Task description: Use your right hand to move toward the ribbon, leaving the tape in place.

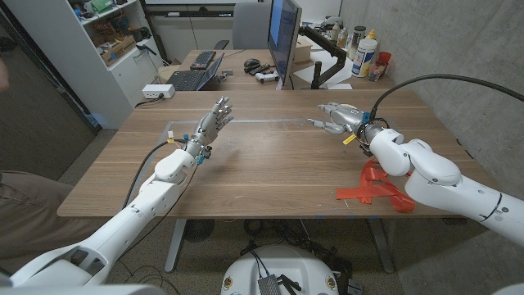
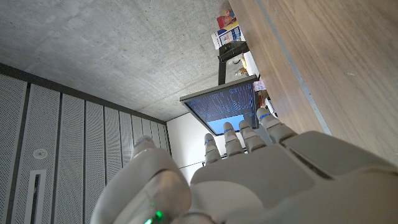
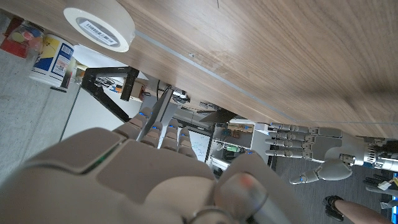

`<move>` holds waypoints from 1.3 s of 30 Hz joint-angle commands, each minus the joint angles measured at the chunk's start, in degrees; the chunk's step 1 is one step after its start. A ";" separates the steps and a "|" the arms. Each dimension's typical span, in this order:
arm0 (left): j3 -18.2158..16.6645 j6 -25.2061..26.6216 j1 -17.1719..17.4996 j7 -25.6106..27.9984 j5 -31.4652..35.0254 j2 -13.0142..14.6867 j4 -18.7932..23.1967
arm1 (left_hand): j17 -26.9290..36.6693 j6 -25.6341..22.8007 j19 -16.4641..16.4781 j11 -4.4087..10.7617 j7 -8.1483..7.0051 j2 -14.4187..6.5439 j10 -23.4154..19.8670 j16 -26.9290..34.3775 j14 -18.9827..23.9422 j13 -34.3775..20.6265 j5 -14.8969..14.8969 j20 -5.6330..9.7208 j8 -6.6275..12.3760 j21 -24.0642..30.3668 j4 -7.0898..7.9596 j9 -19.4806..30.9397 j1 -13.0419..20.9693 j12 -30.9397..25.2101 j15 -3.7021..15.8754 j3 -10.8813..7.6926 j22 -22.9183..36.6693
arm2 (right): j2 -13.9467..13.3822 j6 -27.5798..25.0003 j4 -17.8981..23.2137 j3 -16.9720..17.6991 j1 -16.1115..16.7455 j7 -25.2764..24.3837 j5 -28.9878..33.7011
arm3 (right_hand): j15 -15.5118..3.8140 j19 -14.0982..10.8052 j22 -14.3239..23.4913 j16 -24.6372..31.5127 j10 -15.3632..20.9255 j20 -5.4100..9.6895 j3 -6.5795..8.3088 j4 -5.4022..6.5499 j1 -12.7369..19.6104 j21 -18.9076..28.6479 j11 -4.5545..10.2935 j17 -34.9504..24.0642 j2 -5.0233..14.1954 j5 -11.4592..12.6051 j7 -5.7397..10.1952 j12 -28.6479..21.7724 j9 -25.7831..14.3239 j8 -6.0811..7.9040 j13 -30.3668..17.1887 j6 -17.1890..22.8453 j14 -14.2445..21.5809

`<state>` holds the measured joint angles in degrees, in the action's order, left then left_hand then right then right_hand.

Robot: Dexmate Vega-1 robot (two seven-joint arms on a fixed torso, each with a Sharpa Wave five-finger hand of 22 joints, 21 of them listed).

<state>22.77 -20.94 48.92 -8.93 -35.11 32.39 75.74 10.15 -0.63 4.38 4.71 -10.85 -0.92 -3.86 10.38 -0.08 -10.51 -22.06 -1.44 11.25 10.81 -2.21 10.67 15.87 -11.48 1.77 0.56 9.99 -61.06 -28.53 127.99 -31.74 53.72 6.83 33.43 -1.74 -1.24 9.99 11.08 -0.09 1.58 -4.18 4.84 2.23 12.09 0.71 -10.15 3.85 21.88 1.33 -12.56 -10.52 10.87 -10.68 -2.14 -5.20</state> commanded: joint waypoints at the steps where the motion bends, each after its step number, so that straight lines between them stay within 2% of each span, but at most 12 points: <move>1: -0.58 0.70 1.82 0.01 -1.08 0.98 2.36 | 0.15 -0.62 0.05 0.15 -0.13 0.16 0.04 0.36 -0.33 -0.31 -0.30 0.39 0.21 0.28 -0.35 0.16 0.01 -0.24 3.07 0.03 0.09 | 0.05 -1.21 1.48 0.29 2.54 0.63 3.15 | -2.60 -0.02 0.18 -0.23 0.31 -0.11 -0.49 0.14 -0.04 -0.08 0.04 -0.10 0.05 0.39 -0.20 -0.34 -0.16 0.55 0.01 0.54 0.24; 10: -1.12 0.31 1.50 -0.57 -1.51 1.22 2.05 | 0.15 -0.62 0.07 0.19 -0.09 0.15 -0.01 0.38 -0.28 -0.31 -0.32 0.43 0.18 0.29 -0.40 0.16 0.00 -0.25 3.08 0.07 0.09 | 0.31 -2.24 1.87 0.35 3.60 1.44 5.13 | -2.75 -0.05 0.18 -0.26 0.40 -0.13 -0.56 0.13 0.02 -0.17 0.28 -0.09 0.03 0.61 -0.07 -0.33 -0.16 0.60 0.01 0.82 0.36; 19: -1.50 0.40 1.56 -0.24 -1.59 1.44 1.88 | 0.15 -0.77 0.09 0.14 -0.08 0.14 -0.05 0.39 -0.24 -0.30 -0.34 0.43 0.21 0.29 -0.45 0.16 0.00 -0.24 2.99 0.10 0.09 | 0.11 -4.94 3.24 2.04 6.55 0.56 4.79 | -2.82 -0.18 0.18 -0.26 0.50 -0.37 -0.62 0.11 0.08 -0.22 0.33 -0.08 0.02 0.82 -0.04 -0.33 -0.16 0.65 0.00 1.12 0.55; 39: -1.66 0.35 1.48 -0.08 -1.52 1.46 1.95 | 0.15 -0.84 0.10 0.09 -0.11 0.11 -0.05 0.39 -0.24 -0.30 -0.36 0.43 0.18 0.29 -0.54 0.16 -0.01 -0.22 3.01 0.16 0.09 | -1.17 -8.49 4.49 3.60 9.82 -1.04 4.04 | -2.92 -0.52 0.18 -0.32 0.64 -0.52 -0.73 0.07 0.22 -0.27 0.38 -0.08 0.00 1.23 0.07 -0.31 -0.16 0.58 0.00 1.26 0.75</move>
<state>21.21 -20.48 50.54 -9.19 -36.71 33.95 77.70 10.15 -1.24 4.38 4.70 -10.86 -0.92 -3.85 10.38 -0.08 -10.51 -22.06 -1.44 11.25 10.81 -2.40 10.67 15.87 -11.48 1.77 0.75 9.99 -61.56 -35.25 131.84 -29.07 61.64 7.02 38.15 -2.05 -1.59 9.99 10.80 0.21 1.22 -4.65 4.83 2.23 11.85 1.01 -10.16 3.85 22.76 1.02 -12.55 -10.51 11.31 -10.68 -1.22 -4.90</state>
